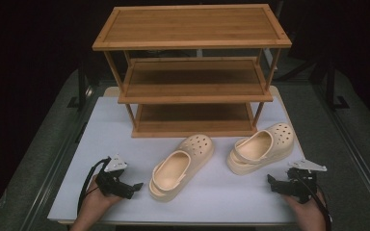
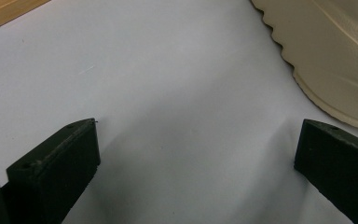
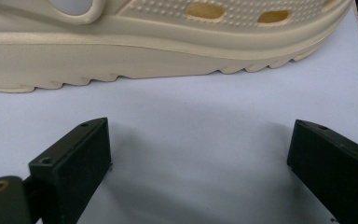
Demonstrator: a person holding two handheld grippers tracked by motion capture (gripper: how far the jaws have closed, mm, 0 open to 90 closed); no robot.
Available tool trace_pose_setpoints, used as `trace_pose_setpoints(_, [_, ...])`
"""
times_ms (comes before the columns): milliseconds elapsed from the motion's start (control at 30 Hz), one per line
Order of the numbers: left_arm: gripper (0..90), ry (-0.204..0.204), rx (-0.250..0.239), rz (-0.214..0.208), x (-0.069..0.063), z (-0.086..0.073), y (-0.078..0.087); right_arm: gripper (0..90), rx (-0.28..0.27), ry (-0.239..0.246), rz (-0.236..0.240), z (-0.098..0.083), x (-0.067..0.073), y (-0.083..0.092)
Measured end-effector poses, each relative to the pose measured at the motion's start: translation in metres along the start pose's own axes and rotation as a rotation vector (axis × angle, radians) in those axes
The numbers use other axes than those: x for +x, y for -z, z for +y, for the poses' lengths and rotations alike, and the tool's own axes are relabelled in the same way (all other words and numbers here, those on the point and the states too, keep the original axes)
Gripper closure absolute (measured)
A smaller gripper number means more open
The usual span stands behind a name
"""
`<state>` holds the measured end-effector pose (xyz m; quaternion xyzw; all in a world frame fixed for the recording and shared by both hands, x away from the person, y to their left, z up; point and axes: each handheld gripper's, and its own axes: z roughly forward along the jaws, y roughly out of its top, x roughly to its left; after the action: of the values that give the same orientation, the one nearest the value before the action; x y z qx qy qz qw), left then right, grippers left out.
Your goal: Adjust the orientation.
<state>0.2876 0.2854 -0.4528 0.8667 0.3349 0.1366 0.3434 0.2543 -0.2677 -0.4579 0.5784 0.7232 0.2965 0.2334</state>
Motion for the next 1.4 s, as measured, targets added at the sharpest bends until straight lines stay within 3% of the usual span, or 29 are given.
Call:
trace_pose_setpoints(433, [0.0,0.017,-0.004,-0.014,0.003,0.003,0.0,5.3,-0.003,0.001,0.0,-0.001,0.0,0.0])
trace_pose_setpoints(500, [4.1,0.016,-0.01,-0.023,0.005,0.006,-0.001,5.3,-0.001,-0.001,0.0,0.0,0.0,0.0])
trace_pose_setpoints(700, [8.0,0.057,-0.041,-0.038,0.013,0.014,0.005,3.9,0.008,0.004,0.008,0.002,-0.002,-0.002])
trace_pose_setpoints(767, [14.4,0.035,-0.052,-0.04,0.011,0.019,0.01,3.9,0.004,0.004,0.007,0.001,-0.001,-0.002])
trace_pose_setpoints(967, [15.2,0.033,-0.076,-0.048,0.008,0.03,0.016,3.7,0.011,0.002,0.008,0.002,-0.002,-0.002])
trace_pose_setpoints(1133, [23.8,0.001,-0.121,-0.092,0.002,0.05,0.023,3.6,0.003,0.005,0.006,0.001,-0.001,-0.002])
trace_pose_setpoints(1400, [37.7,-0.04,-0.15,-0.148,-0.004,0.075,0.024,3.7,0.001,0.004,0.005,0.001,-0.001,-0.002])
